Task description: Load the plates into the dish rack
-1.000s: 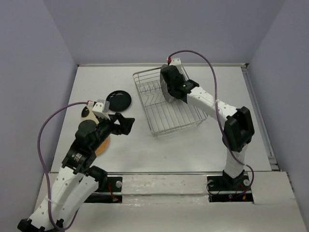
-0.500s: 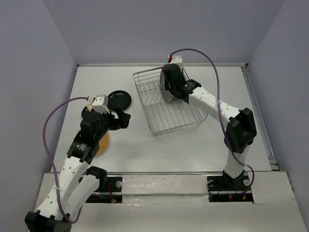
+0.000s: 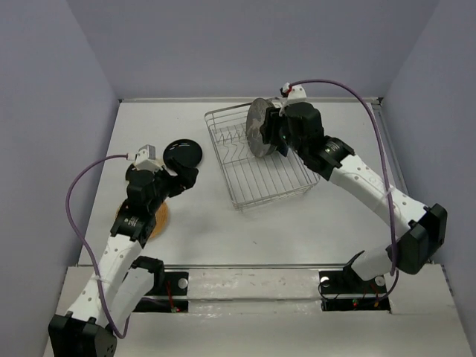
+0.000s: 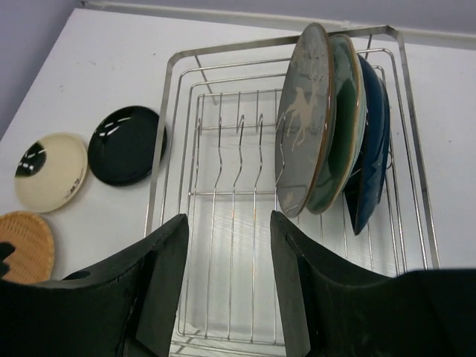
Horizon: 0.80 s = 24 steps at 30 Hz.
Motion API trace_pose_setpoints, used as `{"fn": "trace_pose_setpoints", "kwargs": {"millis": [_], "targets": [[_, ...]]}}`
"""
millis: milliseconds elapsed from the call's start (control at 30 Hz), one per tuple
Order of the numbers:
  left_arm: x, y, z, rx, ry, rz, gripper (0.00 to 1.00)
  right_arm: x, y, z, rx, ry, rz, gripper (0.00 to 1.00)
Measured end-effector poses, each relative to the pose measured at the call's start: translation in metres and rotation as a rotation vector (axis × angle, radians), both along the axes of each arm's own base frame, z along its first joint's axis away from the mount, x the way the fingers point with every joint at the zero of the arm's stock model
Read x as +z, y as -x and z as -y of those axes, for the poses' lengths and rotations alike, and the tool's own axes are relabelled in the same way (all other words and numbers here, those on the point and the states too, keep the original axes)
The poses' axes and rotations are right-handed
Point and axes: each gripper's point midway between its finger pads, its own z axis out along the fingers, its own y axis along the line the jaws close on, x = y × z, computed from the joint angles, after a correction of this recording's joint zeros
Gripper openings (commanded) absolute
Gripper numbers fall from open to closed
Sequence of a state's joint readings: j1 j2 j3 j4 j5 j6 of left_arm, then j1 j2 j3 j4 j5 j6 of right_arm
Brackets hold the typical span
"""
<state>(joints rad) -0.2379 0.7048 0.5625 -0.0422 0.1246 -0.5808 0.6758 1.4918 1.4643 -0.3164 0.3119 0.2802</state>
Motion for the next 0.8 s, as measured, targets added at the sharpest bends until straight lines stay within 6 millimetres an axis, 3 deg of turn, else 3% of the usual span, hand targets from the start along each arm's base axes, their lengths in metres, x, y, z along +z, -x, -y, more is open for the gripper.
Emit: {"fn": "trace_pose_setpoints", "kwargs": {"millis": [200,333,467,567,800], "targets": [[-0.028,-0.027,0.002,0.126,0.186,-0.065,0.81,-0.01,0.043,-0.005,0.156,-0.084,-0.014,0.53],[-0.069,-0.047,-0.009,0.285,0.26,-0.149,0.74,-0.017,0.056,-0.011,0.221,-0.11,-0.027,0.53],[-0.092,-0.057,-0.024,0.425,0.31,-0.181,0.72,-0.016,0.061,-0.017,0.265,-0.124,-0.029,0.53],[-0.106,-0.07,-0.033,0.508,0.324,-0.195,0.72,-0.011,0.064,-0.021,0.292,-0.136,-0.025,0.53],[-0.137,-0.091,-0.04,0.612,0.334,-0.254,0.72,0.025,0.072,-0.025,0.348,-0.18,0.047,0.53]]}}
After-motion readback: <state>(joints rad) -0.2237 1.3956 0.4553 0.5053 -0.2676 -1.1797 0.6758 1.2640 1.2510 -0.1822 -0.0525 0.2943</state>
